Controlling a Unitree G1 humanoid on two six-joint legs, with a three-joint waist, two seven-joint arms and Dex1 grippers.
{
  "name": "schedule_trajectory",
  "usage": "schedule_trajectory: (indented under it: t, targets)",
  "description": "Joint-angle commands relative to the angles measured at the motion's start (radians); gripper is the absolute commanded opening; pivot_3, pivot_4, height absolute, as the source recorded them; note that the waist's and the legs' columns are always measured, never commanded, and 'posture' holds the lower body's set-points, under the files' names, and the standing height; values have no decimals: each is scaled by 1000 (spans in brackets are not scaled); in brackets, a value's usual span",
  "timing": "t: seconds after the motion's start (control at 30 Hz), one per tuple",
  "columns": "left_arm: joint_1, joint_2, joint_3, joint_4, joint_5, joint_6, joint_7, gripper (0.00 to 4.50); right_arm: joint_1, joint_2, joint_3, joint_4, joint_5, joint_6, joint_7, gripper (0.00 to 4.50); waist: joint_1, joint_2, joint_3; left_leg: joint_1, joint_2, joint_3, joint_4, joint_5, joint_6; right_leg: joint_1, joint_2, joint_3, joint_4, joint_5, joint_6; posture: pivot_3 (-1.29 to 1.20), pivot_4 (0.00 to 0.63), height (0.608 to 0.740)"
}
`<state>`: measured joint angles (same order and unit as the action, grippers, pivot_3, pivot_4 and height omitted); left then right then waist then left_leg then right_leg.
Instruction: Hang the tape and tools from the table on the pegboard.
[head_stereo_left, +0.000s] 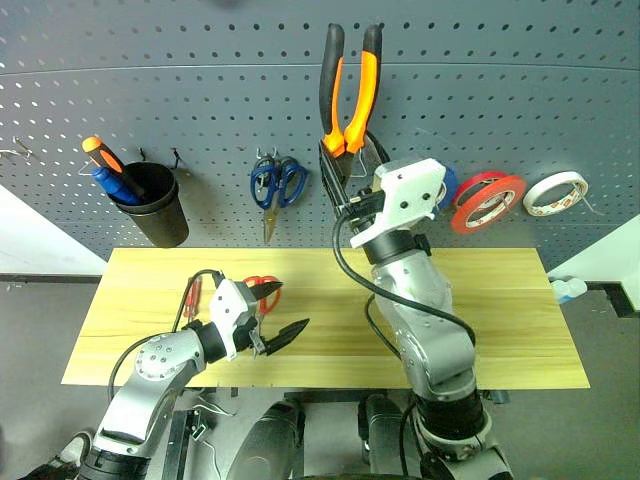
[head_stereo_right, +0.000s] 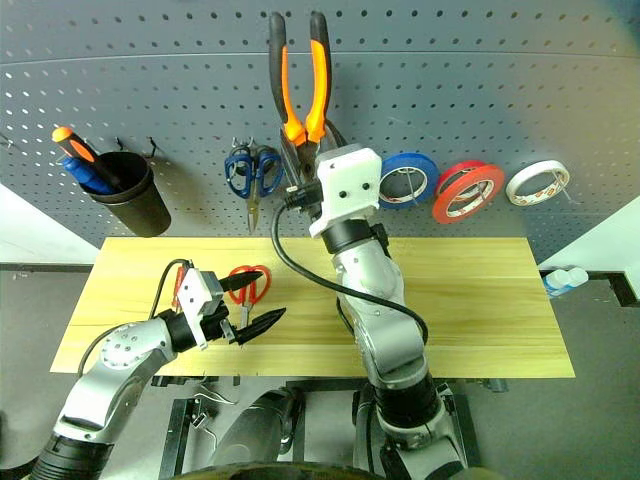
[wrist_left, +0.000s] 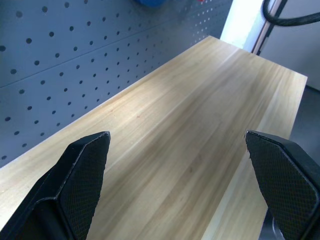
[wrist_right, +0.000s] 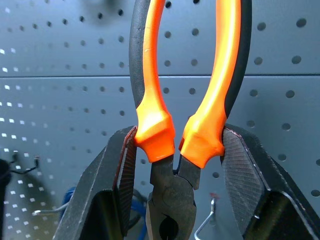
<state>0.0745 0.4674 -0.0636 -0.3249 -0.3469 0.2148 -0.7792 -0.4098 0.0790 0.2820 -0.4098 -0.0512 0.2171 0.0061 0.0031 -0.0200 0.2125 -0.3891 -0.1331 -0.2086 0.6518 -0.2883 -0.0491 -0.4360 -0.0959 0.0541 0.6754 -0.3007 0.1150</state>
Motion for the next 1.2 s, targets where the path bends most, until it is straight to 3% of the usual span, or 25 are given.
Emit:
schedule_trajectory:
  t: [0.03,0.53,1.2]
  targets:
    - [5,-6,33,-74,-53,11,14,4500,-52,32,-15,73,-15,-119,-20,2110,-2,0,0,0,0,1,0,0,0,-1,0,0,1,0,0,84,182,720]
    - [46,-4,99,-204,-143,87,83,4500,-208,42,-101,404,-20,-333,-32,2110,-13,0,0,2,4,11,0,0,-1,-6,0,1,8,2,-3,136,203,720]
    - [77,18,115,-267,-174,128,101,4500,-281,51,-140,567,-32,-451,-57,2110,-12,1,1,2,5,11,0,0,-1,-6,1,1,8,2,-4,160,226,720]
